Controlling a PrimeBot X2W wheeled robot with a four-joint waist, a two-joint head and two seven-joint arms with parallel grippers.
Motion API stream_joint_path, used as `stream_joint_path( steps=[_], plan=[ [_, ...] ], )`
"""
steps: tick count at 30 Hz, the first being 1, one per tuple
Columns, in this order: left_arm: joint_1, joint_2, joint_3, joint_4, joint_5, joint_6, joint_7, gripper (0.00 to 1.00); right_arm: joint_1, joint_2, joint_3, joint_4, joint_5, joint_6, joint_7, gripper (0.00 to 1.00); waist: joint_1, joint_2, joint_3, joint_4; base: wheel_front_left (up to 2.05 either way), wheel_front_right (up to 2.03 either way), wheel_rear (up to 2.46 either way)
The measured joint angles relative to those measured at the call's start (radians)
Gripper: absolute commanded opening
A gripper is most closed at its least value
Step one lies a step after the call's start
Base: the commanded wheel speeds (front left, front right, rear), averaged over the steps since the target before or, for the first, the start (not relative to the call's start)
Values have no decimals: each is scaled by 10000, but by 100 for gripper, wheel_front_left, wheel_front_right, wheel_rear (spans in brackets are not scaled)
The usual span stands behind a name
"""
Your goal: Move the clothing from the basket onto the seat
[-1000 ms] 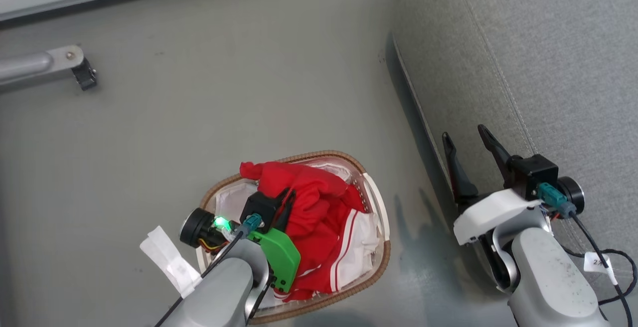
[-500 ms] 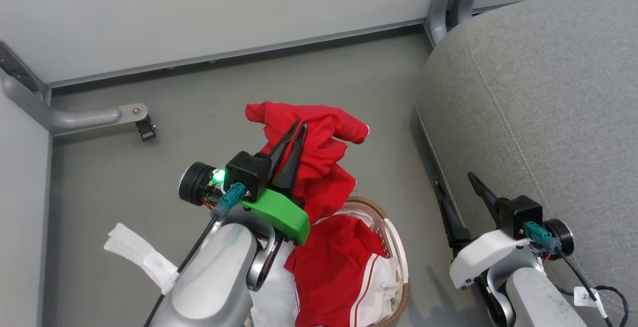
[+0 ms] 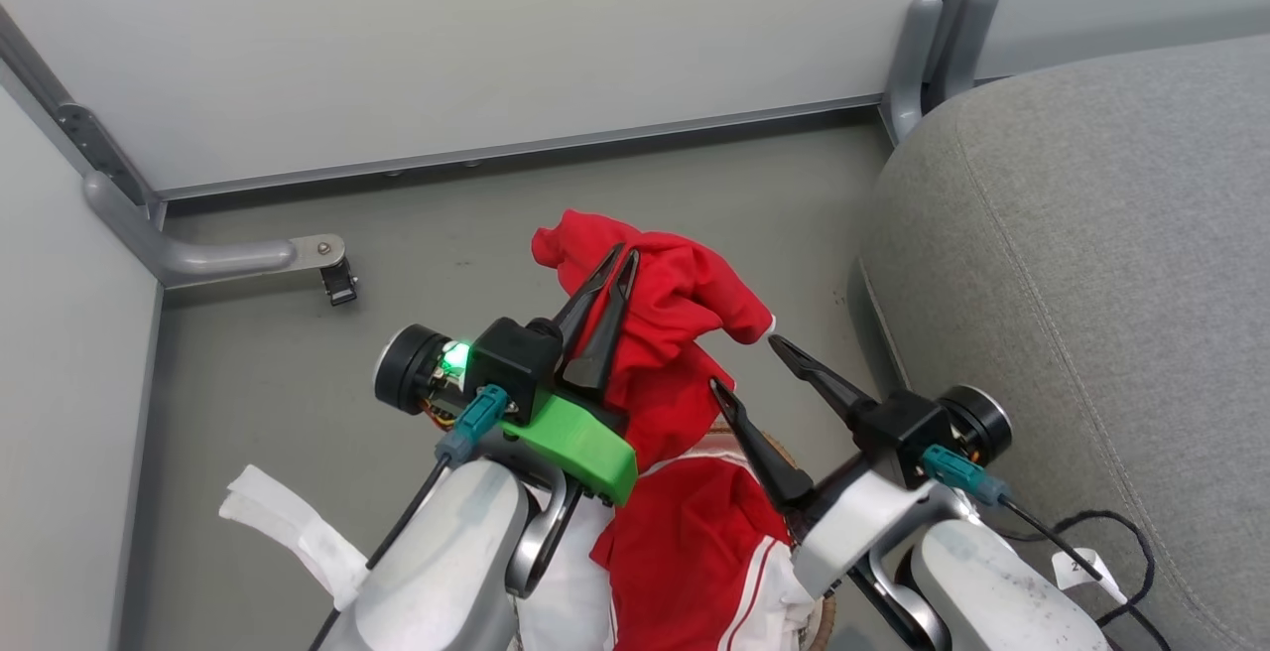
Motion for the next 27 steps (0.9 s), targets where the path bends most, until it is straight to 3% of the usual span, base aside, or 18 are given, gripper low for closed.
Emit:
stream_joint_path(
  steps=[4, 8, 13, 14, 15, 16, 20, 21, 22, 27],
  plan=[
    [37, 2, -316, -69, -104, -2, 0, 0, -616, -52, 754, -54, 426, 0, 0, 100, 0, 0, -37, 164, 0, 0, 0],
    [53, 6, -723, -132, -391, -4, 0, 0, -1139, -29, 1553, 692, 616, 0, 0, 100, 0, 0, -75, 397, 0, 0, 0],
    [66, 4, -1356, -247, -757, -6, 0, 0, -1688, 299, 1778, 1499, 671, 0, 0, 100, 0, 0, -134, 742, 0, 0, 0],
    [81, 6, -1498, -268, -844, -4, 0, 0, -1758, 366, 1797, 1605, 671, 0, 2, 90, 0, 0, -149, 815, 0, 0, 0],
    [103, 4, -1611, -274, -911, 2, 0, 0, -1800, 422, 1789, 1645, 671, 0, 2, 11, 0, 0, -165, 886, 0, 0, 0],
    [140, 4, -1701, -257, -965, 35, 0, 0, -1802, 479, 1737, 1641, 671, 0, 0, 0, 0, 0, -185, 950, 0, 0, 0],
    [192, 6, -1822, -169, -1066, 178, 0, 0, -1749, 552, 1580, 1632, 671, 0, 0, 0, 0, 0, -279, 1037, 0, 0, 0],
    [204, 10, -1797, -167, -1060, 211, 0, 39, -1684, 545, 1523, 1626, 671, 0, 0, 0, 0, 0, -299, 1005, 0, 0, 0],
    [219, 8, -1751, -182, -1016, 228, 0, 100, -1565, 546, 1432, 1609, 671, 0, 0, 0, 0, 0, -319, 950, 0, 0, 0],
    [388, 8, -1507, -42, -663, 249, 0, 100, -1087, 387, 1057, 1511, 688, 0, 0, 0, 0, 0, -378, 477, 0, 0, 0]
  ],
)
